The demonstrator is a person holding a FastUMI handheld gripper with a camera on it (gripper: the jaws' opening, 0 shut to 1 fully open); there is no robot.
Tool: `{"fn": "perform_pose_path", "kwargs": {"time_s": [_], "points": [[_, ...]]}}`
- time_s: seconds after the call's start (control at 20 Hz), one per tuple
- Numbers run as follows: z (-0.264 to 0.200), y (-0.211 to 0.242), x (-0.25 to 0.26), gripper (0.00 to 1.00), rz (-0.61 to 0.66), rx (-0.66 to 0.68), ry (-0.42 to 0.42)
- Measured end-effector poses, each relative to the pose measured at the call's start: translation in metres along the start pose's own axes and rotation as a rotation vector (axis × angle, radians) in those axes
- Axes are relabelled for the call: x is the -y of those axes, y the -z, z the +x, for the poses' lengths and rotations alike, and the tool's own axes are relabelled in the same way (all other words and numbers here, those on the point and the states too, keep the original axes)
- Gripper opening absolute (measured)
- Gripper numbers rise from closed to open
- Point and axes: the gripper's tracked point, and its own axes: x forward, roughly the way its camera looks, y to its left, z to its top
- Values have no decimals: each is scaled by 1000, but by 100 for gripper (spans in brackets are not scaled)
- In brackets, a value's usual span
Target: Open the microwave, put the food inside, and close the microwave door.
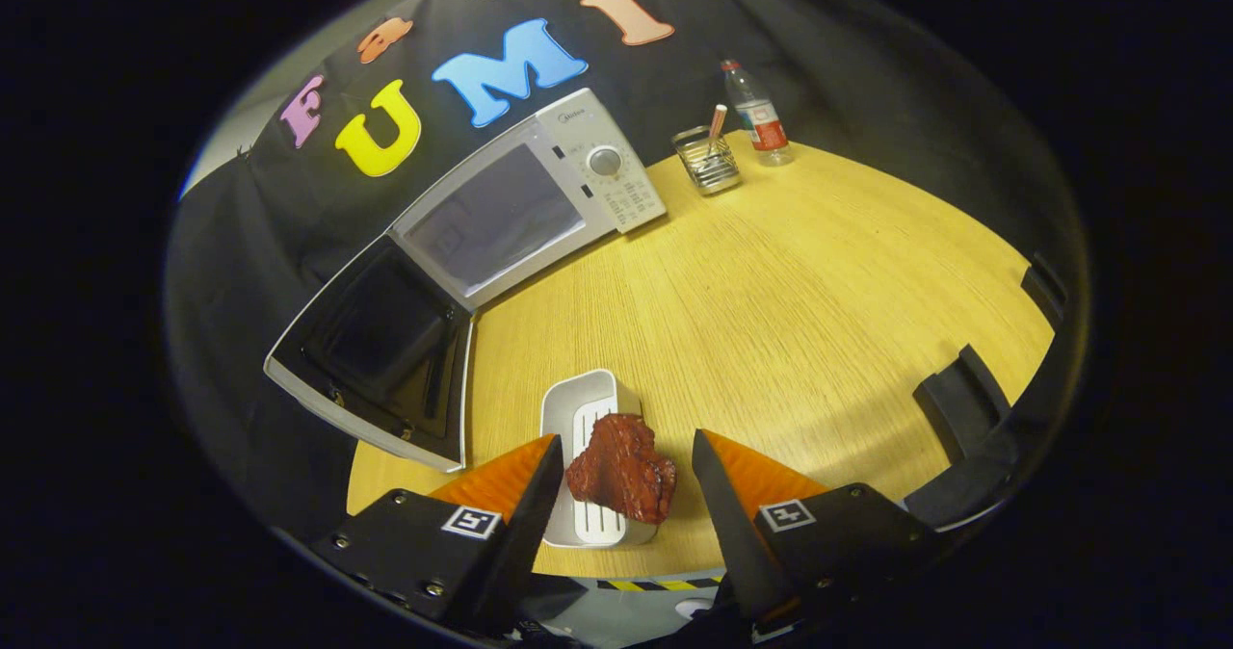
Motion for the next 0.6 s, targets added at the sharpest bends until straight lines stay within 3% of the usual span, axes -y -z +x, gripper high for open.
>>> {"fn": "perform_pose_path", "kwargs": {"time_s": [0.05, 0.15, 0.25, 0.3, 0.35, 0.4, 0.45, 0.6], "points": [[0, 5, -1, 83, 4, -14, -11], [7, 6, 7, 50, 17, -21, 20], [3, 4, 4, 37, 43, -21, -3], [-2, 1, -2, 37, 66, -2, -29], [-5, -2, -8, 21, 81, 7, -67], [5, -5, -11, 21, 98, 27, -70], [-1, -3, -9, 10, 77, 18, -72], [-4, -4, -16, 10, 21, 14, -69]]}}
